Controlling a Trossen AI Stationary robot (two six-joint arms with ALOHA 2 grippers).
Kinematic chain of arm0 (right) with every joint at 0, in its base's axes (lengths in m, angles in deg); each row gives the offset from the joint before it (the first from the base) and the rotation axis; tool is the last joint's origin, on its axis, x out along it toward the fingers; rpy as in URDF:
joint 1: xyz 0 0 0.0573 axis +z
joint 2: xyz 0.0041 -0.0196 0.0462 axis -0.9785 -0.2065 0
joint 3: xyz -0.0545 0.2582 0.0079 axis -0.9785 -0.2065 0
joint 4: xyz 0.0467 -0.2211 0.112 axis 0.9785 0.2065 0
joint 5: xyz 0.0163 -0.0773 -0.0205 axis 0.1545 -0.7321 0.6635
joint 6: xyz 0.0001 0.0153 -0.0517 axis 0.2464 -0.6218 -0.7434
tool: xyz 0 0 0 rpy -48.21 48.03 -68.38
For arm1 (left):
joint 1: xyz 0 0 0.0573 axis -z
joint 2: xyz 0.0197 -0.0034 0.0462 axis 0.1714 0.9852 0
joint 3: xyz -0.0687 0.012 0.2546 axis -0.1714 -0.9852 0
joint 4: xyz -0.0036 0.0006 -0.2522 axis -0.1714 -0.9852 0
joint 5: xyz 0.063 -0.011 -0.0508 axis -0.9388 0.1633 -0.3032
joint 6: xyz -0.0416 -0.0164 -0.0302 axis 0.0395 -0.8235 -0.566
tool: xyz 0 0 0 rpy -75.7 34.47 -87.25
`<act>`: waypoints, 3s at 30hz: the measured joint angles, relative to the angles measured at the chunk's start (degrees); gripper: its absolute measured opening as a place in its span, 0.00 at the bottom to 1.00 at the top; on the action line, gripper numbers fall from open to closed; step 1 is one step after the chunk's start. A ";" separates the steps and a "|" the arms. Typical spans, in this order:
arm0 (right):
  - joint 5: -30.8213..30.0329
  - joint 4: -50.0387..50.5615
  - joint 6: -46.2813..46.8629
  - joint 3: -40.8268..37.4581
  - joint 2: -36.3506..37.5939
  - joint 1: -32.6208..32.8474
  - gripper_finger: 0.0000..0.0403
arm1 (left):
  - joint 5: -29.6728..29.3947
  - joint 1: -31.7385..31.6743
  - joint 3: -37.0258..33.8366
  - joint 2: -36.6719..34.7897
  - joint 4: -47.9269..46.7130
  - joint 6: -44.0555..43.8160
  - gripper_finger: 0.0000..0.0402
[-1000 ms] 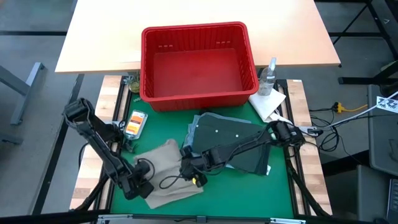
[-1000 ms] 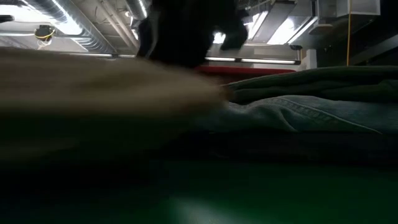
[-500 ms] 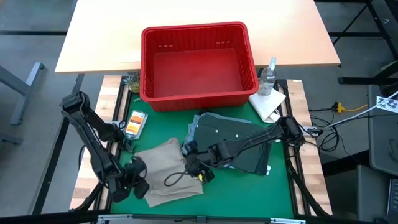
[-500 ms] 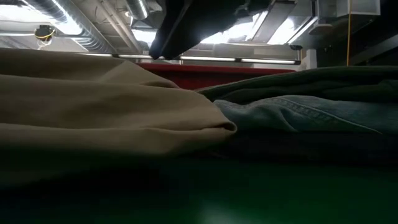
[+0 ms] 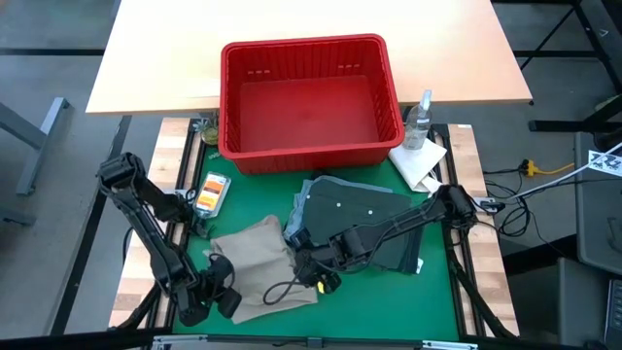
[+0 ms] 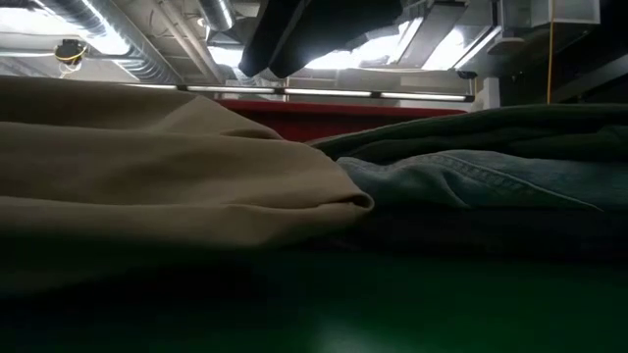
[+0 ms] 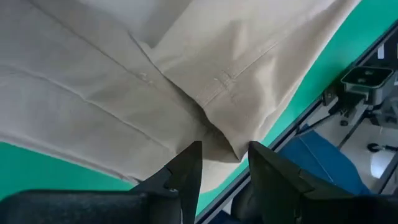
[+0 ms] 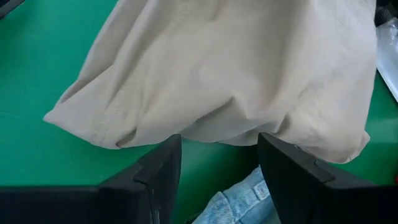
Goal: Fold laundry
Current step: Fold the beige shorts
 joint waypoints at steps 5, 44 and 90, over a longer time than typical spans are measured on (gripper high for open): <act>0.00 0.00 -0.09 0.00 0.00 0.16 0.52 | -0.63 -0.58 0.00 0.64 1.88 0.50 0.31; -0.02 -0.02 0.02 0.00 0.00 0.11 0.52 | 3.91 -3.51 0.02 5.01 8.77 -3.69 0.31; -5.01 -25.17 -5.94 -0.04 -8.63 -2.62 0.52 | 13.77 2.32 7.52 5.41 7.86 1.80 0.01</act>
